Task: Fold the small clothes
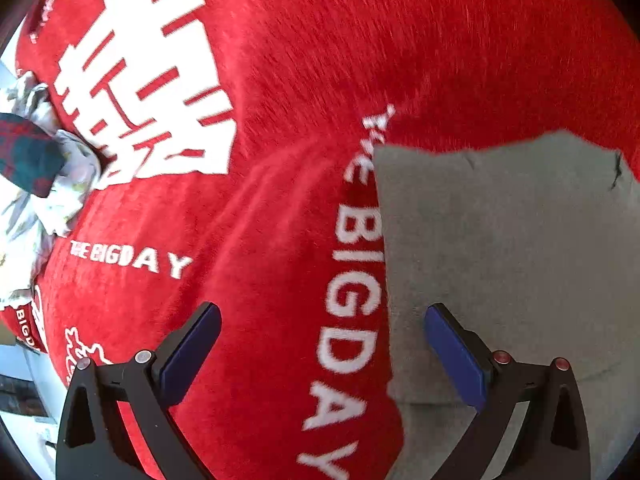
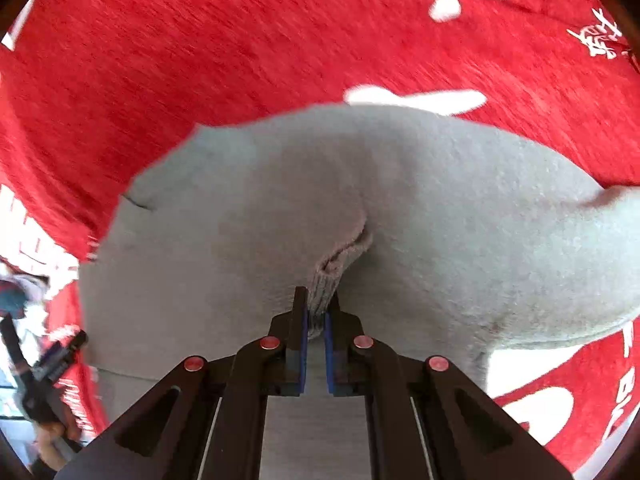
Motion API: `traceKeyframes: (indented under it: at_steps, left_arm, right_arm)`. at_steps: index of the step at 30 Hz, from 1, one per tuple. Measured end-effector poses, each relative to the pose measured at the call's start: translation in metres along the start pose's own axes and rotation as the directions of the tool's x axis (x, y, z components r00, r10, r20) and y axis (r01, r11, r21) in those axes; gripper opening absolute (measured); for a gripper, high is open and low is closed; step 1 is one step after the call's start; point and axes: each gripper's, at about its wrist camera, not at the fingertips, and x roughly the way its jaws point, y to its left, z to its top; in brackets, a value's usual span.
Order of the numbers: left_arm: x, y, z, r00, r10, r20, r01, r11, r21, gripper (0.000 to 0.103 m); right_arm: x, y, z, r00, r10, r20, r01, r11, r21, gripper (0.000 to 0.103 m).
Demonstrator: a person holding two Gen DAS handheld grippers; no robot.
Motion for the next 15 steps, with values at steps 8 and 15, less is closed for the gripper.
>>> traceKeyframes:
  at_steps: [8,15]
  left_arm:
    - [0.029,0.020,0.048,0.977,-0.207,-0.043,0.198,0.969,-0.147,0.102]
    - [0.039,0.009,0.069,0.916,-0.399,-0.046,0.387,0.907,-0.164,0.009]
  right_arm:
    - [-0.002,-0.007,-0.003,1.000,0.010,0.013,-0.009,0.999,-0.031,0.009]
    - [0.008,0.008,0.003,1.000,0.014,-0.003,-0.014,0.999,-0.035,0.009]
